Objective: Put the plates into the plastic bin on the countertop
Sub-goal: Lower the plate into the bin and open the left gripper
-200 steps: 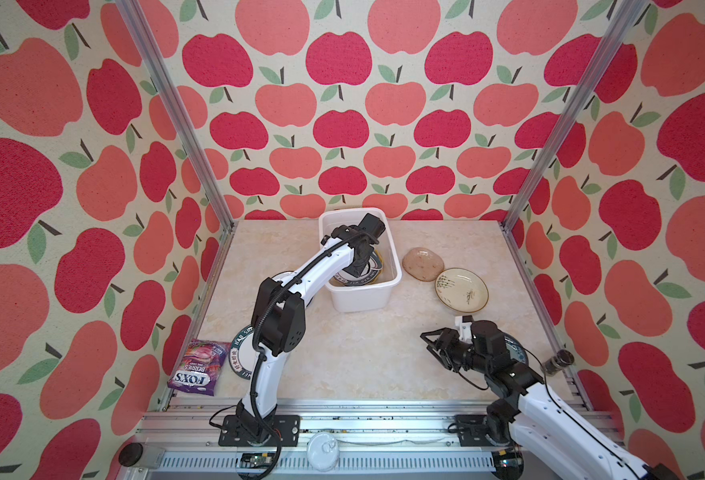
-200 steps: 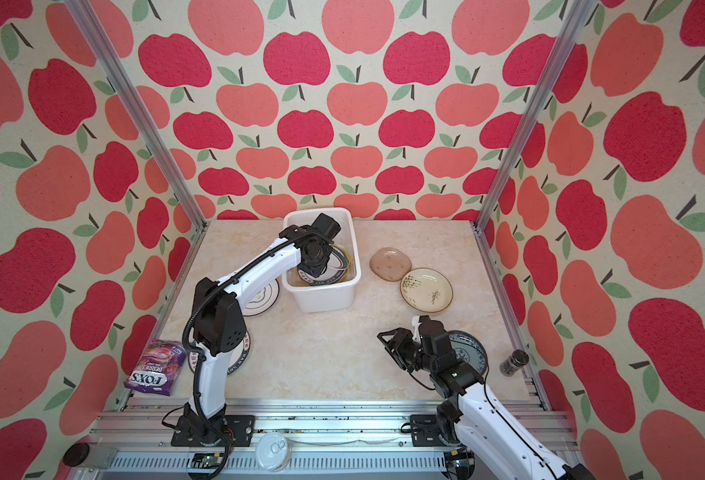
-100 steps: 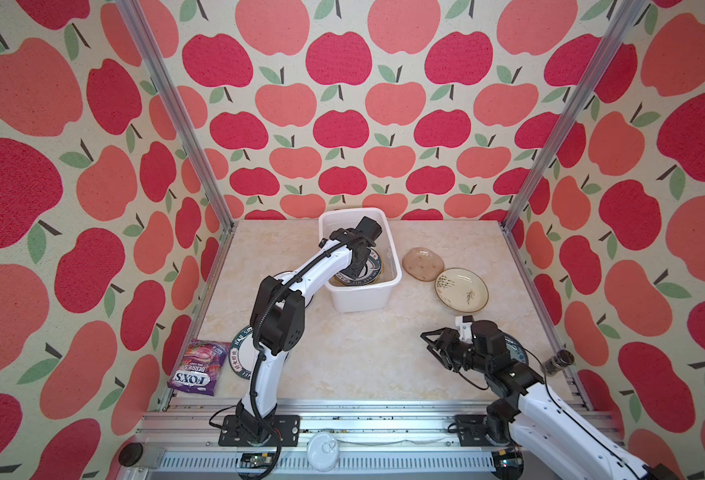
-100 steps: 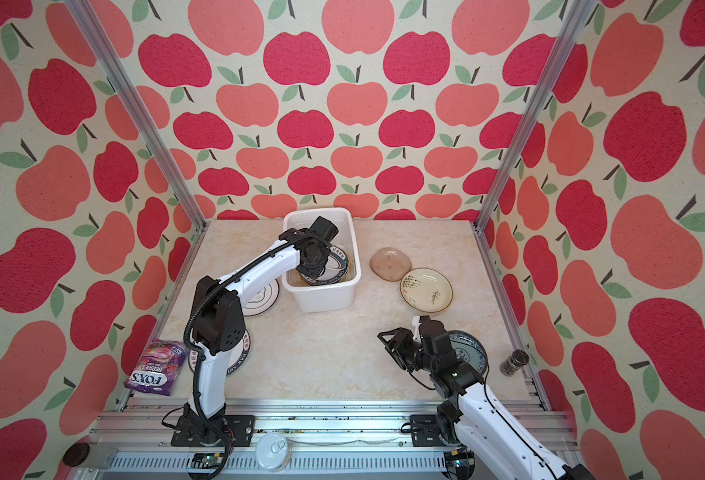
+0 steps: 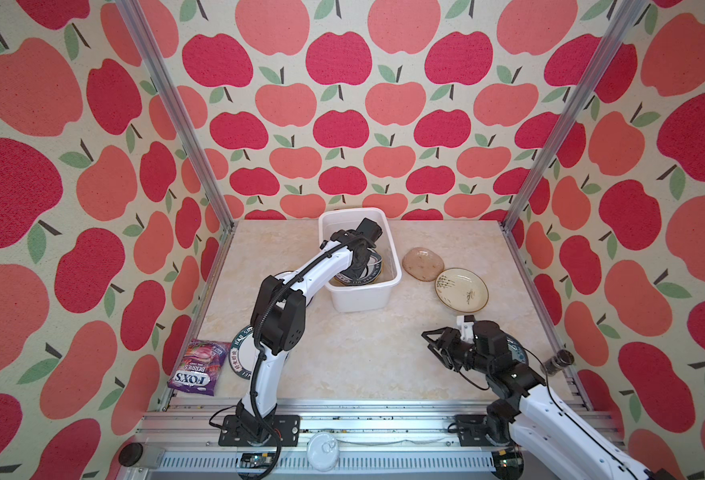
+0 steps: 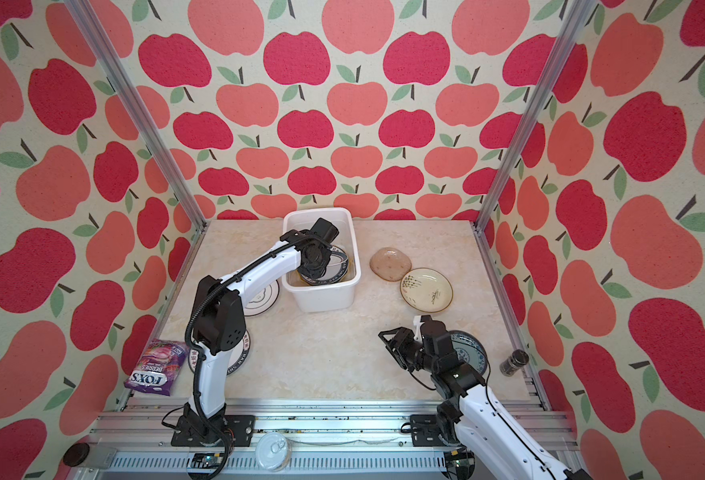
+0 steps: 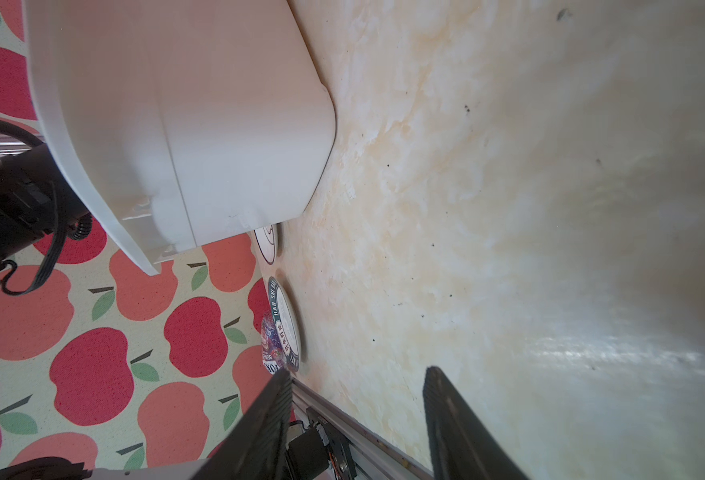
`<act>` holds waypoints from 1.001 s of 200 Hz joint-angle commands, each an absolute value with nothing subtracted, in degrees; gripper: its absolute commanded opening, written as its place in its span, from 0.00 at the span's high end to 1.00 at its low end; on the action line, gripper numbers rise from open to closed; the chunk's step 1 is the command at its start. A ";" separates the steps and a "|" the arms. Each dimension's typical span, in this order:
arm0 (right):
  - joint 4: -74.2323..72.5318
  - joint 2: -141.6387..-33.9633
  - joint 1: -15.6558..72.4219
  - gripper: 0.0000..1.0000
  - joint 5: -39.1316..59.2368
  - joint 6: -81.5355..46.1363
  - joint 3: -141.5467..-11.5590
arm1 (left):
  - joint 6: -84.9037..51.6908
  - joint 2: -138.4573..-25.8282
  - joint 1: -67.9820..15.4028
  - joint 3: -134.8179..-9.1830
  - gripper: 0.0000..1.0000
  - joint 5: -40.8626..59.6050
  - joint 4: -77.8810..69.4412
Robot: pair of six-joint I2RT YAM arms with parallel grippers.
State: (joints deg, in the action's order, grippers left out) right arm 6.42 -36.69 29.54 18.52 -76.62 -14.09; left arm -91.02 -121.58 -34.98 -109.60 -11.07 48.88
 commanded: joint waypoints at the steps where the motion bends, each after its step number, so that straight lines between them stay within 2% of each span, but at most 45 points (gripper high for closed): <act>1: 8.17 -36.13 29.16 0.46 18.56 -77.09 -13.71 | -93.60 -122.70 -34.32 -107.87 0.70 -12.39 51.82; 33: 8.42 -35.88 29.13 0.46 18.60 -77.10 -13.70 | -93.60 -123.04 -34.10 -106.88 0.69 -12.14 50.90; 98: 8.88 -35.33 28.94 0.46 18.54 -77.19 -13.61 | -93.77 -124.33 -34.02 -105.38 0.57 -10.81 50.71; 200: 8.44 -35.77 28.65 0.46 18.84 -77.32 -13.43 | -88.07 -126.26 -33.50 -108.75 0.24 -10.87 50.96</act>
State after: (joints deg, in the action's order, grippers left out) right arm 7.46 -35.86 29.10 18.55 -76.62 -14.09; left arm -89.86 -124.92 -34.68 -106.50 -8.88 47.99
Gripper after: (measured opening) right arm 0.541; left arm 0.721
